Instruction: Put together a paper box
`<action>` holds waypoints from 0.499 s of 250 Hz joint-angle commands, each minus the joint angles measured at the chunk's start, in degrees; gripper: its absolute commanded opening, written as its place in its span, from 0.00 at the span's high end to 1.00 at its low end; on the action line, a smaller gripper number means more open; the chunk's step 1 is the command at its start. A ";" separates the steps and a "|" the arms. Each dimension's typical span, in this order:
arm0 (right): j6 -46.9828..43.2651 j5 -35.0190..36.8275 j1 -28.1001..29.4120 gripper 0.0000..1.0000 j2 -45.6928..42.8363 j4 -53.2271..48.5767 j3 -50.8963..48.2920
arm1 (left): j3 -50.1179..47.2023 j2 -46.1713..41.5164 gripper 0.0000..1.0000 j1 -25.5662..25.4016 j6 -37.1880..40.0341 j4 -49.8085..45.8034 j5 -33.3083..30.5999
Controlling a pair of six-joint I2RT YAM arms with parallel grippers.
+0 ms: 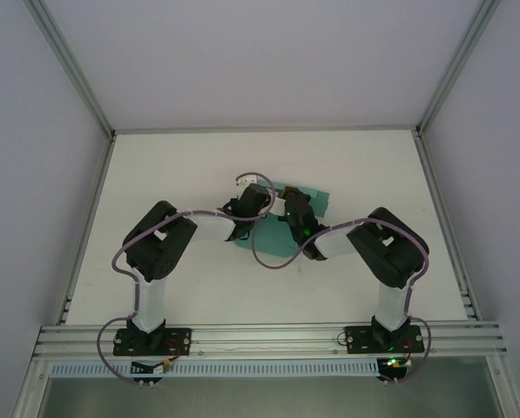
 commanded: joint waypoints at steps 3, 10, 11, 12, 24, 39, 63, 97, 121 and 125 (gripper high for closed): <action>3.14 0.44 0.14 1.00 -0.18 -4.67 -0.29 | -3.91 -2.04 0.72 1.15 1.83 5.39 1.19; 3.41 0.46 0.16 1.00 -0.22 -4.80 -0.25 | -4.46 -2.17 0.77 1.22 2.44 6.67 2.16; 3.45 0.47 0.14 1.00 -0.17 -4.80 -0.18 | -4.55 -2.17 0.78 1.23 2.52 6.85 2.23; 3.43 0.52 0.17 1.00 -0.20 -4.80 -0.14 | -4.63 -2.18 0.79 1.23 2.56 7.03 2.31; 3.96 1.01 0.14 1.00 -0.31 -4.97 0.13 | -5.23 -2.10 0.93 1.23 3.05 8.36 3.10; 4.70 1.50 0.14 1.00 -0.90 -5.06 0.33 | -4.69 -1.68 1.00 1.17 3.79 8.35 3.59; 7.62 1.01 0.06 0.80 -3.60 -7.81 0.16 | -4.79 -1.46 1.00 1.17 5.28 9.86 5.48; 14.36 -0.72 -0.43 0.55 -10.74 -14.81 -1.01 | -5.91 -1.95 1.00 1.16 7.55 12.12 7.63; 20.36 -3.04 -1.40 0.41 -17.15 -20.85 -2.83 | -6.04 -2.11 1.00 1.22 9.38 12.19 9.04; 21.50 -3.54 -1.61 0.40 -18.36 -22.16 -3.10 | -6.11 -2.15 1.00 1.23 9.81 12.28 9.34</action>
